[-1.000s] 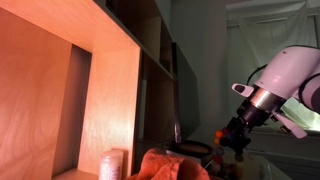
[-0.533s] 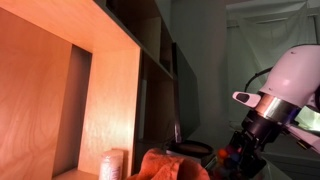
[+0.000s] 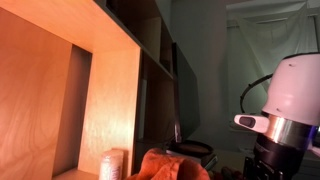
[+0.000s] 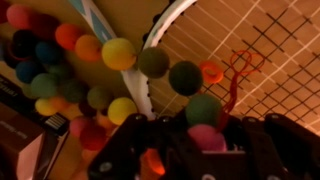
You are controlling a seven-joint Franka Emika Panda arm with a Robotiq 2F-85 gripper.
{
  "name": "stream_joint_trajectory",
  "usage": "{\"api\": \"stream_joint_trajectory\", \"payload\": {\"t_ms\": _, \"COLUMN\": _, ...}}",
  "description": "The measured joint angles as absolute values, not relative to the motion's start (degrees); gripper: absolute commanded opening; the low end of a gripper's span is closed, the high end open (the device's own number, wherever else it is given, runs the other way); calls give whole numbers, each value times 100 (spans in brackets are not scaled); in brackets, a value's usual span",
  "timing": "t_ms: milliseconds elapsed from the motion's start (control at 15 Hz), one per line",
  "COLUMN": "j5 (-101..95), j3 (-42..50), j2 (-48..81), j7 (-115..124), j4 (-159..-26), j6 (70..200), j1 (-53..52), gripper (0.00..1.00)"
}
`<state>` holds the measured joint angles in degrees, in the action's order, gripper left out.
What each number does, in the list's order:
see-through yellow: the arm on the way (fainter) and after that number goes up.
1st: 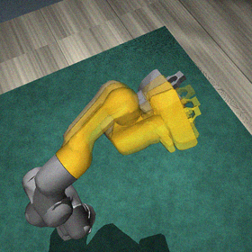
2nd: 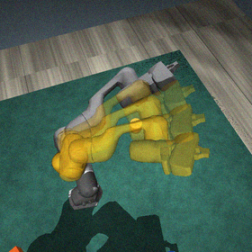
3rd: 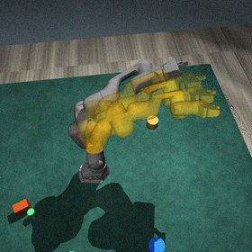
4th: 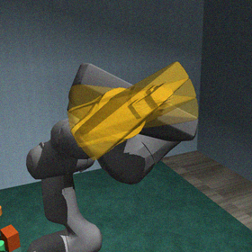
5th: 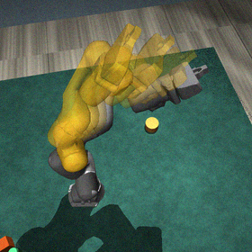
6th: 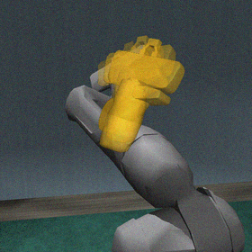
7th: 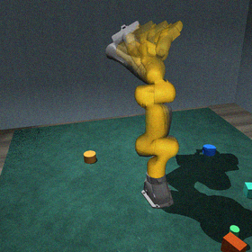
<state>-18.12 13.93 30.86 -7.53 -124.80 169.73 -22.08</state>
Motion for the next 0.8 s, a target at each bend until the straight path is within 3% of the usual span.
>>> {"api": "stream_joint_trajectory", "payload": {"t_ms": 800, "j5": -3357, "j3": 1378, "j2": 3555, "j7": 81, "j4": -11807, "j6": 15882, "j1": -2824, "gripper": 6}}
